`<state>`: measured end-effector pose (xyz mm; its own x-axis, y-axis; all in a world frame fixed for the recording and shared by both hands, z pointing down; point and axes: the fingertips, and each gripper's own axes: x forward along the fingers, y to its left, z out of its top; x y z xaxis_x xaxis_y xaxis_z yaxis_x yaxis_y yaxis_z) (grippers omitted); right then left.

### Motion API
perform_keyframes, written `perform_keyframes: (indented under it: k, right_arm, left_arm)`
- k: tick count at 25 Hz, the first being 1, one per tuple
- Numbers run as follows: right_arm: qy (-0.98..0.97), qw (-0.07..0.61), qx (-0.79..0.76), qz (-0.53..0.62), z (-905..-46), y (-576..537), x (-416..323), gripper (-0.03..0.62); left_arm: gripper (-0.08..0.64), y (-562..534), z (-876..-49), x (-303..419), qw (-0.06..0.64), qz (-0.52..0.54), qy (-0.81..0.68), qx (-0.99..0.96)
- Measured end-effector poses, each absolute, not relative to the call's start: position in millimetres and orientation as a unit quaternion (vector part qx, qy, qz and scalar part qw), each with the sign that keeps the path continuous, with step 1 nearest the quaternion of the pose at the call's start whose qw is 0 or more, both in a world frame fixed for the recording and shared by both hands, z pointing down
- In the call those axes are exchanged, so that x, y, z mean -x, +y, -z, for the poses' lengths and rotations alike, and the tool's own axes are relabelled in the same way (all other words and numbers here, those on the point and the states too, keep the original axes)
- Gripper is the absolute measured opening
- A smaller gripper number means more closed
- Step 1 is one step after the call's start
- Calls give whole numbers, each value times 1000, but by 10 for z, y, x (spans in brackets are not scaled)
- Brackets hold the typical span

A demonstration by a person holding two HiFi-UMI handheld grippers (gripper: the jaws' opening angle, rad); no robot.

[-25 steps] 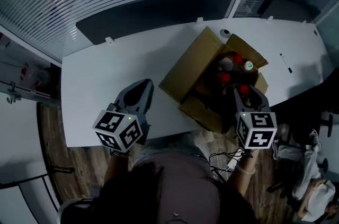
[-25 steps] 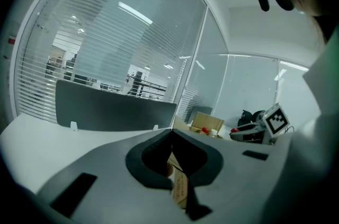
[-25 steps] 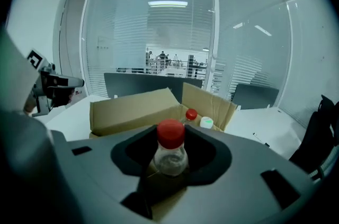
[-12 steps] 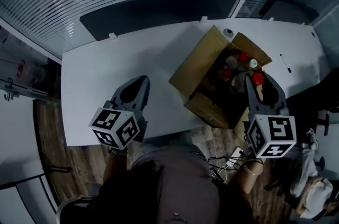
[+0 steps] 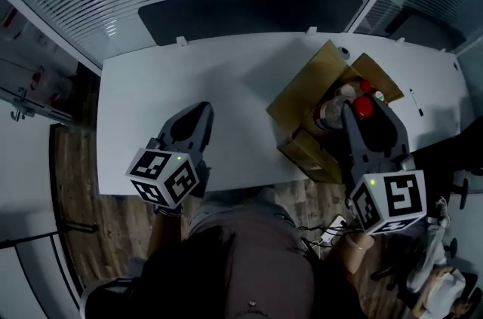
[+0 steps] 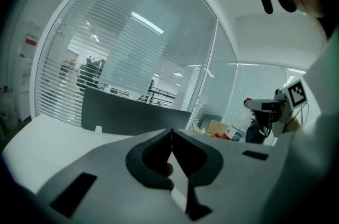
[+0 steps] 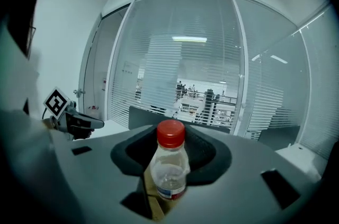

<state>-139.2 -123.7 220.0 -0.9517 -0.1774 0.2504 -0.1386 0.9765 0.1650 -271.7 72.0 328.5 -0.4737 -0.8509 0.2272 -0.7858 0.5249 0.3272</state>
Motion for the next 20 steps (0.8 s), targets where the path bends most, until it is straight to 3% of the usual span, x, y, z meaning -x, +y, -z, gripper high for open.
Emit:
perform_keyframes:
  k: [20]
  right_arm:
    - [-988, 90, 97, 82, -2139, -103, 2079, 167]
  left_arm:
    - [9, 1665, -3201, 2714, 162, 93, -905, -383]
